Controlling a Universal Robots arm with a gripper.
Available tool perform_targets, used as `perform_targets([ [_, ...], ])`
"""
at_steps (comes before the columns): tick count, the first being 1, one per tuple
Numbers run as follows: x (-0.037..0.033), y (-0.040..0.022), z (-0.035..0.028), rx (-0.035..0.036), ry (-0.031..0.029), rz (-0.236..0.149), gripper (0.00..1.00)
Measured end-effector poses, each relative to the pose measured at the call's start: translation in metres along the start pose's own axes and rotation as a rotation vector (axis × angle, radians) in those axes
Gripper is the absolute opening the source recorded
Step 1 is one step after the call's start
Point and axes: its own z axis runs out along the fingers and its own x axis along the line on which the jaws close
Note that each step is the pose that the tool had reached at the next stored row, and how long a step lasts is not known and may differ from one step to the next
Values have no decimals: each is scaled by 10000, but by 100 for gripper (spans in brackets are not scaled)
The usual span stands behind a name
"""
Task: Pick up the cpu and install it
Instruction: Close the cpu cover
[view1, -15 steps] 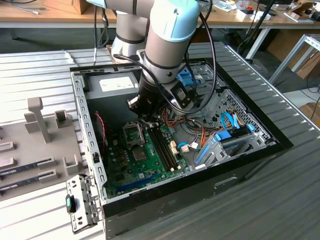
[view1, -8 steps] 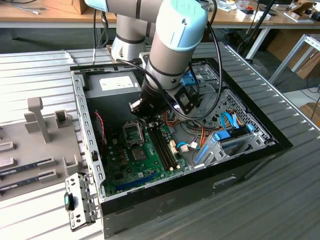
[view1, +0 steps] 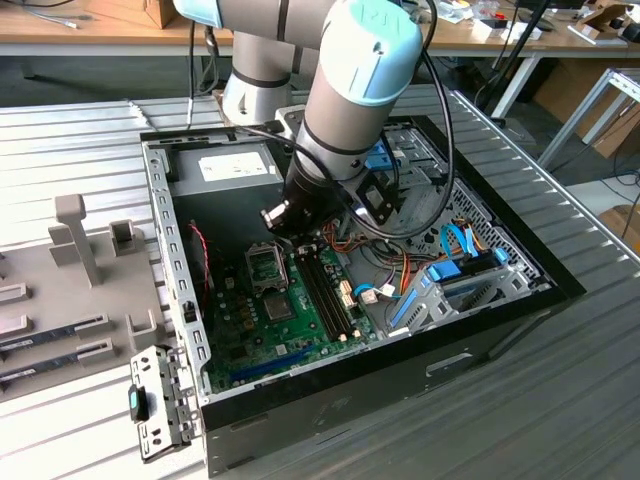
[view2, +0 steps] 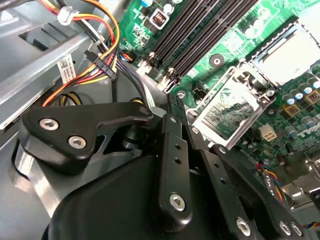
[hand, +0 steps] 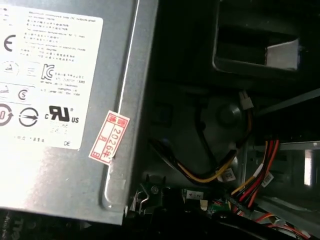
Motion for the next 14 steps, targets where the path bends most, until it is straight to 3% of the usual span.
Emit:
perform_targets([
  [7, -14, -2, 4, -43, 50, -328, 11],
  [14, -16, -4, 15, -72, 161, -1012, 11],
])
